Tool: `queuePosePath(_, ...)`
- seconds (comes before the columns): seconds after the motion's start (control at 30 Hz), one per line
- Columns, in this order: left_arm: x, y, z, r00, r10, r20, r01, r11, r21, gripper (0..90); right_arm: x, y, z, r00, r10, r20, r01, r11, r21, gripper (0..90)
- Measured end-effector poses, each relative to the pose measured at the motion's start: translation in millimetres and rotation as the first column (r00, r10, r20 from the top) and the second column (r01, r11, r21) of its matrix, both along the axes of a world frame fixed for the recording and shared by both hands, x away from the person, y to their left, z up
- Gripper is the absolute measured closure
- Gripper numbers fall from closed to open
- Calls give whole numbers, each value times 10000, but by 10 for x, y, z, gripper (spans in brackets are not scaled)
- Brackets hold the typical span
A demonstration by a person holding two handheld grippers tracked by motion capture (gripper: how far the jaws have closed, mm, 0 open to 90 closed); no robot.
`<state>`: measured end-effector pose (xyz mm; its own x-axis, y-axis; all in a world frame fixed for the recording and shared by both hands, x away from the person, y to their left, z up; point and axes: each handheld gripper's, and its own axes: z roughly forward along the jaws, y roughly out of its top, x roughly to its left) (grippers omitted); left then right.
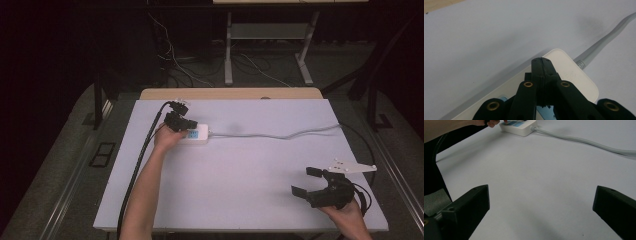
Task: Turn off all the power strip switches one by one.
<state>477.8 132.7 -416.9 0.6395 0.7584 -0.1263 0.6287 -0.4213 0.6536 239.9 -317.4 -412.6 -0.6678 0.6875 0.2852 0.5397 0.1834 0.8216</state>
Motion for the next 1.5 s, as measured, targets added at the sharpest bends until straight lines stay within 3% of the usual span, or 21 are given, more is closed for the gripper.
queuePosePath(0.13, -7, -35, 19, 10000, -28, 85, 25, 9995, 322, 896, -6, -2, 5, 10000, -4, 18, 4, 10000, 15, 6)
queuePosePath(0.17, -14, -31, 43, 9998, -5, 205, 4, 10000, 33, 896, -6, -5, 6, 10000, -6, 44, 6, 10000, 17, 6)
queuePosePath(0.23, -17, -37, 51, 9996, 5, 287, -16, 9993, 370, 895, -8, -12, 10, 10000, -40, 58, 40, 10000, 50, 6)
queuePosePath(0.53, -77, 18, 183, 9974, -40, 726, 59, 9996, -268, 893, 18, -31, -6, 9999, -127, 1, 127, 9999, 43, 6)
queuePosePath(0.83, -278, 92, 383, 9943, -249, 1035, 314, 9976, -622, 847, 25, -35, -16, 9999, -157, -11, 157, 9999, 40, 6)
queuePosePath(1.03, -492, 186, 444, 9920, -326, 1222, 459, 9932, -1072, 698, 21, -26, -15, 9999, -124, -30, 124, 9999, 68, 6)
queuePosePath(1.2, -705, 262, 473, 9898, -265, 1401, 449, 9905, -1301, 498, 16, -16, -15, 9999, -93, -52, 93, 9999, 91, 6)
queuePosePath(1.33, -846, 351, 498, 9895, -136, 1437, 398, 9826, -1813, 364, 12, -3, -11, 10000, -81, -38, 81, 9999, 108, 6)
queuePosePath(1.5, -1018, 431, 515, 9886, 27, 1507, 292, 9774, -2095, 215, 11, 6, -14, 10000, -64, -49, 65, 9999, 101, 6)
